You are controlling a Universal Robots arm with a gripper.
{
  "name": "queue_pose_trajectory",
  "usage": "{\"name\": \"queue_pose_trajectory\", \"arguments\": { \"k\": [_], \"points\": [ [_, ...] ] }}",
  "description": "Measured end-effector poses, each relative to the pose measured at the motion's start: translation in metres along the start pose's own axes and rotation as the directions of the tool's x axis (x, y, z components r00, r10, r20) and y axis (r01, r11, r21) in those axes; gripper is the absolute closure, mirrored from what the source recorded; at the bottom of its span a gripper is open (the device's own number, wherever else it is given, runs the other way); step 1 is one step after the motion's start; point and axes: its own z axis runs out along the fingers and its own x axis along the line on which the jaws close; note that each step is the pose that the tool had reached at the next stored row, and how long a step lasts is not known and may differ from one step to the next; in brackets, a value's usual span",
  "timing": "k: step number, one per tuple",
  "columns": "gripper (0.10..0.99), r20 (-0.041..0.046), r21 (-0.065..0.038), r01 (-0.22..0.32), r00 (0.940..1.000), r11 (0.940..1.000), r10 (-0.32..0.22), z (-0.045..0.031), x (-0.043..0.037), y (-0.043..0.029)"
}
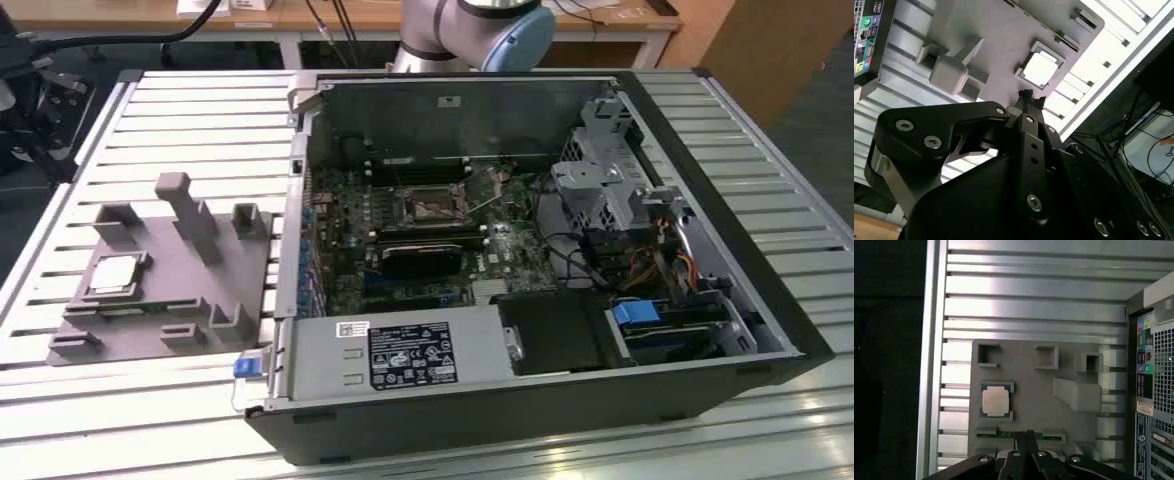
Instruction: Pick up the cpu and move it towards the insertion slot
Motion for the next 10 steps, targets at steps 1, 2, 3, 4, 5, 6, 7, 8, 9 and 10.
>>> {"name": "queue_pose_trajectory", "arguments": {
  "k": [1, 2, 3, 4, 5, 6, 7, 8, 9, 10],
  "points": [
    [0.984, 0.0, 0.0, 0.0, 1.0, 1.0, 0.0, 0.0, 0.0, 0.0],
    [0.984, 0.0, 0.0, 0.0, 1.0, 1.0, 0.0, 0.0, 0.0, 0.0],
    [0.984, 0.0, 0.0, 0.0, 1.0, 1.0, 0.0, 0.0, 0.0, 0.0],
    [0.984, 0.0, 0.0, 0.0, 1.0, 1.0, 0.0, 0.0, 0.0, 0.0],
    [0.984, 0.0, 0.0, 0.0, 1.0, 1.0, 0.0, 0.0, 0.0, 0.0],
    [0.984, 0.0, 0.0, 0.0, 1.0, 1.0, 0.0, 0.0, 0.0, 0.0],
    [0.984, 0.0, 0.0, 0.0, 1.0, 1.0, 0.0, 0.0, 0.0, 0.0],
    [0.984, 0.0, 0.0, 0.0, 1.0, 1.0, 0.0, 0.0, 0.0, 0.0],
    [0.984, 0.0, 0.0, 0.0, 1.0, 1.0, 0.0, 0.0, 0.0, 0.0],
    [0.984, 0.0, 0.0, 0.0, 1.0, 1.0, 0.0, 0.0, 0.0, 0.0]
  ]
}}
